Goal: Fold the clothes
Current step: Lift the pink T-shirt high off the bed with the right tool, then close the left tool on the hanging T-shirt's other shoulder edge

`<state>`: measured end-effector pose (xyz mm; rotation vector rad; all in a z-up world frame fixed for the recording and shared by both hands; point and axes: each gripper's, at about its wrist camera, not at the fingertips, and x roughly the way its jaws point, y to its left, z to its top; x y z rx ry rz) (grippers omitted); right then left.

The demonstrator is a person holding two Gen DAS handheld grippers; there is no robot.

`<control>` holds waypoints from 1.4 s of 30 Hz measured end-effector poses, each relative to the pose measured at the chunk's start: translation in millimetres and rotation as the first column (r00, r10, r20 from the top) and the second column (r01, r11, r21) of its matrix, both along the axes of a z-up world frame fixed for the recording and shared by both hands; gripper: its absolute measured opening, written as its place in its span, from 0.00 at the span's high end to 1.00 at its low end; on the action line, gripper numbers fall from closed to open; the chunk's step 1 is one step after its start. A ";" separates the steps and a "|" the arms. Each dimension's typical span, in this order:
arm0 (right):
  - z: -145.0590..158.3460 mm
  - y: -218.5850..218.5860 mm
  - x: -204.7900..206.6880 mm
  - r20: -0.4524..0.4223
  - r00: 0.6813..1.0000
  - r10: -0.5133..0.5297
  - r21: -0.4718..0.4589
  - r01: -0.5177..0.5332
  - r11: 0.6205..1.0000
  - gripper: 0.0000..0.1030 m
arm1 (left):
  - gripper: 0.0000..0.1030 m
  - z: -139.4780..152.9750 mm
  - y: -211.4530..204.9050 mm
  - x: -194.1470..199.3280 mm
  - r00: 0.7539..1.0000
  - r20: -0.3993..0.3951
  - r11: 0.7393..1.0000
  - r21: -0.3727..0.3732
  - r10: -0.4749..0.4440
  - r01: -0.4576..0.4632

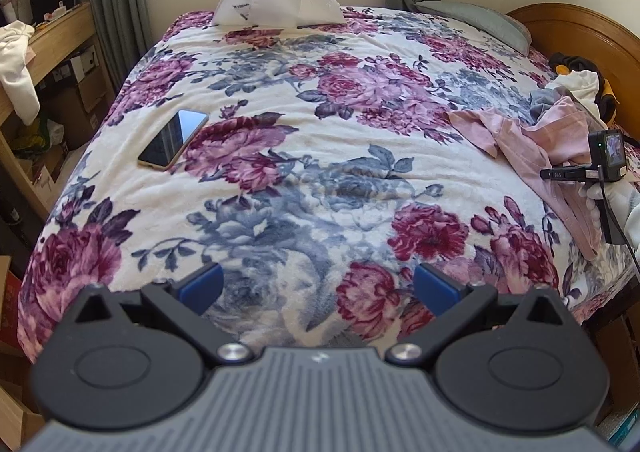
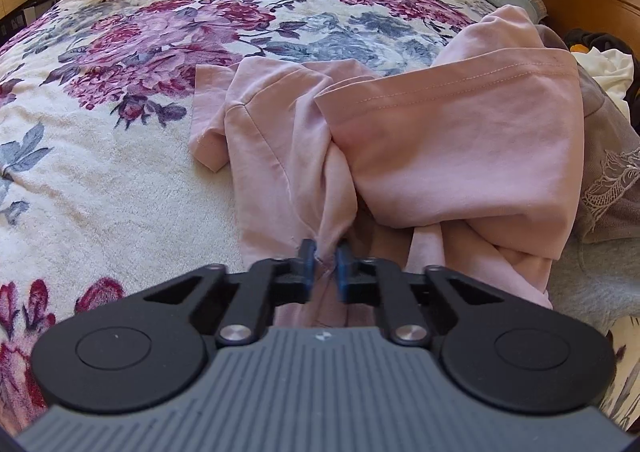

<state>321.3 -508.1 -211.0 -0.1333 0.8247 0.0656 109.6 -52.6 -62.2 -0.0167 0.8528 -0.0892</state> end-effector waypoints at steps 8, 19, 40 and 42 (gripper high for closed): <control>68.1 30.1 -17.1 0.237 0.971 0.040 -0.079 -0.022 0.997 0.93 | 0.00 18.4 2.8 -20.9 0.995 0.096 1.000 0.027 0.001 -0.004; 258.6 90.3 -50.7 0.550 0.835 0.025 -0.012 -0.022 1.000 0.94 | 0.00 46.4 23.7 -47.7 0.972 0.237 0.999 -0.043 -0.006 0.016; 491.0 279.5 -147.4 0.780 0.595 0.191 -0.130 -0.144 0.981 0.94 | 0.00 60.5 2.4 -154.0 0.657 0.690 0.945 0.132 -0.304 0.299; 496.3 289.4 -159.4 0.788 0.568 0.237 -0.146 -0.202 0.969 0.94 | 0.00 60.8 -1.6 -154.8 0.653 0.695 0.945 0.124 -0.301 0.304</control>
